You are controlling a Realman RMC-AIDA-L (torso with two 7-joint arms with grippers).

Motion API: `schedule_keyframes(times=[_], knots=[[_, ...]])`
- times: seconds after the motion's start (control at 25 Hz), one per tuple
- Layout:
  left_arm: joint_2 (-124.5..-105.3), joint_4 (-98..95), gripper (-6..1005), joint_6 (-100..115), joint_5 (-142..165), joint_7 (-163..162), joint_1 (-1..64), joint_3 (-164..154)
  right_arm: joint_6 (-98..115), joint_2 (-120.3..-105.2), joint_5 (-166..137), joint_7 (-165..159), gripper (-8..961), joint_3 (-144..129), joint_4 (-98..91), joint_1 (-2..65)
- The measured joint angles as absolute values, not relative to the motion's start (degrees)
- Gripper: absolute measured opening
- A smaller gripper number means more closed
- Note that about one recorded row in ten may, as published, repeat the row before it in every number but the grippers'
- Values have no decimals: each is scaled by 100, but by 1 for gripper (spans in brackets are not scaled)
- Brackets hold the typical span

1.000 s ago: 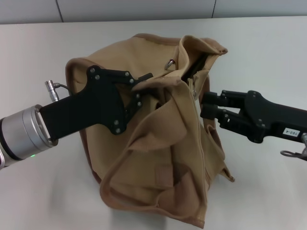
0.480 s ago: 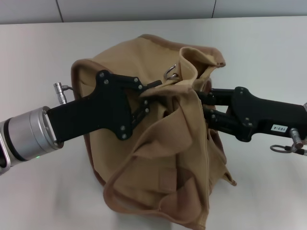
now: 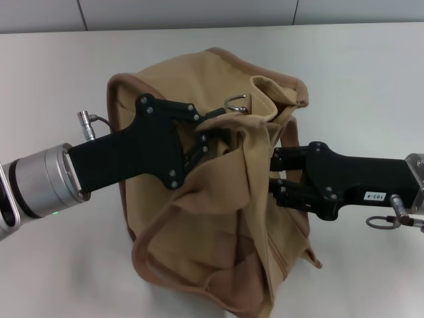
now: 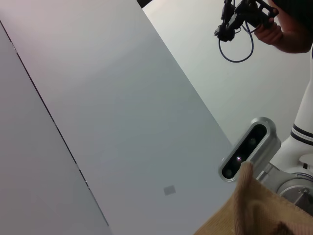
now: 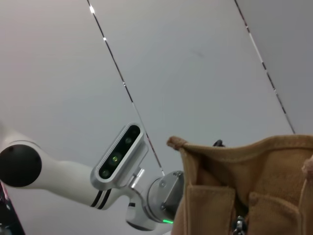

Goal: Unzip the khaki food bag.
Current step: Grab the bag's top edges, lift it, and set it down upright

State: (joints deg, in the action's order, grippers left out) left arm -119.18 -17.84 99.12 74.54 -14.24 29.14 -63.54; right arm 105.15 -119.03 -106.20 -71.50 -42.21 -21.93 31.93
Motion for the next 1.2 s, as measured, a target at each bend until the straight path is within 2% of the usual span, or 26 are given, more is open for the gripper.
schedule_keyframes(times=[0.88,1.2], knots=[[-11918,-1784,129,9944,7440,-1429,2947,-6355,10200,-11920,-10563,-7732,393,-4064,-2140,3196],[-11916,-1736,132,9966,7342,-1426,3042,-6387,9964,-11950,-10572,-7353,386,-4103,-1696,3435]])
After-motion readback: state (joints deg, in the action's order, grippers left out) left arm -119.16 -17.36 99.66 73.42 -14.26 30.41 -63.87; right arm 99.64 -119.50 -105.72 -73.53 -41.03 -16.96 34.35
